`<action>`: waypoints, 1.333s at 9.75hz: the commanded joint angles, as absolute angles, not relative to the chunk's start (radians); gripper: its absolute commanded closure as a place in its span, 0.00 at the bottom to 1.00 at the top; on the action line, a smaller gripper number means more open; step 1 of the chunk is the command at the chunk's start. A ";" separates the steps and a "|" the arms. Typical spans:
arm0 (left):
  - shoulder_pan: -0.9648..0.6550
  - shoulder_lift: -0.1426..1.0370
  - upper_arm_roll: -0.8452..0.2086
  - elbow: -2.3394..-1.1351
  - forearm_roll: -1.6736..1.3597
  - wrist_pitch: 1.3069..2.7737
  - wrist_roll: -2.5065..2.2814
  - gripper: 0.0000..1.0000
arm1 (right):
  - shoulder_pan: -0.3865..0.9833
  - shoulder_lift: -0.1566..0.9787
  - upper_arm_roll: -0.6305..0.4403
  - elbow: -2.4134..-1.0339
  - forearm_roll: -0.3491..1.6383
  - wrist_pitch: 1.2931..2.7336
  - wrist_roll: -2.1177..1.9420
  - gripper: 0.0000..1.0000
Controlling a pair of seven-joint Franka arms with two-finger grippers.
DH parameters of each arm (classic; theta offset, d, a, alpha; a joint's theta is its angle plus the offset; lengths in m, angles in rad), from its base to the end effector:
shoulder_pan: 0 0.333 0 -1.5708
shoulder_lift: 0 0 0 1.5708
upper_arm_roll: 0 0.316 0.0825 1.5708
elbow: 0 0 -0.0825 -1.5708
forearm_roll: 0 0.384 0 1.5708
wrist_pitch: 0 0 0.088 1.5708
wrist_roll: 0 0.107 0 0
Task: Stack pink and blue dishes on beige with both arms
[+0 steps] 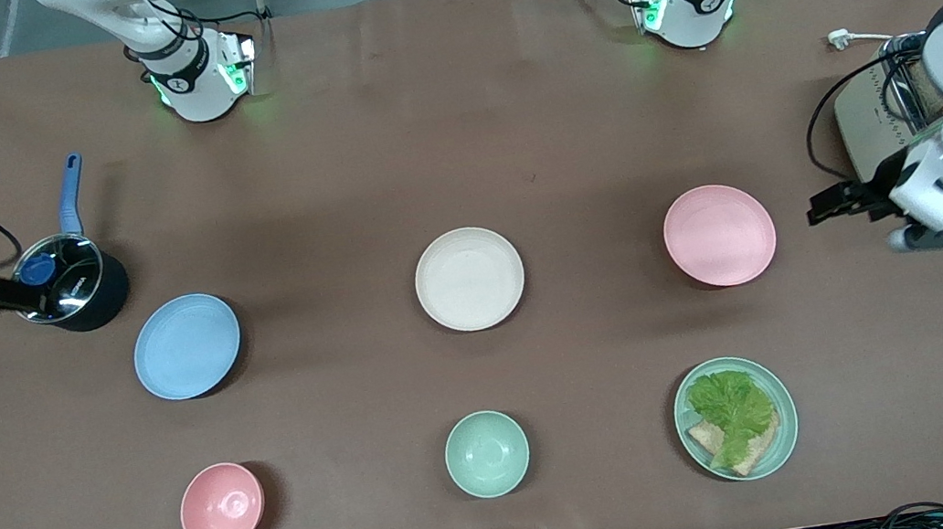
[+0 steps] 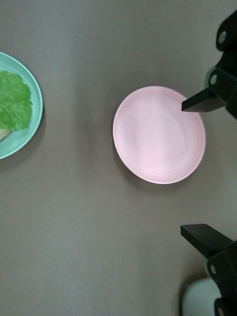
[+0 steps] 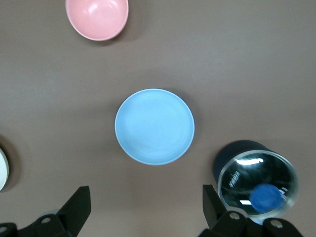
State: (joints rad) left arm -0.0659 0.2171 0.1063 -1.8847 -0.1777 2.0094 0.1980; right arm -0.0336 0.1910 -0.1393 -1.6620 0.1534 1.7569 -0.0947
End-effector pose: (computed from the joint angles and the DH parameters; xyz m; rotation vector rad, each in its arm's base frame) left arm 0.5997 0.0110 0.3871 2.9933 -0.1140 -0.1104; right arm 0.6043 -0.0861 0.4866 -3.0004 0.1689 0.1152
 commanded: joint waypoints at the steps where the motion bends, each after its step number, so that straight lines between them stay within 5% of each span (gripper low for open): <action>1: -0.057 0.255 0.112 -2.059 -0.283 2.235 0.323 0.00 | -0.048 0.285 -0.256 -1.759 0.326 1.882 -0.344 0.00; 4: -0.038 0.343 0.126 -2.128 -0.344 2.306 0.428 0.06 | -0.063 0.443 -0.298 -1.868 0.574 2.069 -0.628 0.00; 7: -0.032 0.408 0.132 -2.151 -0.350 2.307 0.431 0.29 | -0.057 0.552 -0.298 -1.936 0.747 2.204 -0.777 0.02; 9: -0.034 0.454 0.132 -2.141 -0.415 2.321 0.460 0.46 | -0.052 0.561 -0.298 -1.971 0.827 2.217 -0.842 0.21; 12: -0.035 0.459 0.132 -2.137 -0.451 2.329 0.486 0.96 | -0.057 0.561 -0.298 -1.983 0.827 2.206 -0.839 0.82; 13: -0.031 0.450 0.130 -2.135 -0.451 2.329 0.485 1.00 | -0.058 0.561 -0.298 -1.982 0.827 2.207 -0.841 0.97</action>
State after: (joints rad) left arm -0.0344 0.4350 0.1320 -2.1348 -0.4304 2.3114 0.4638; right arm -0.0576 0.5870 -0.2963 -1.9524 0.7997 2.2023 -0.8166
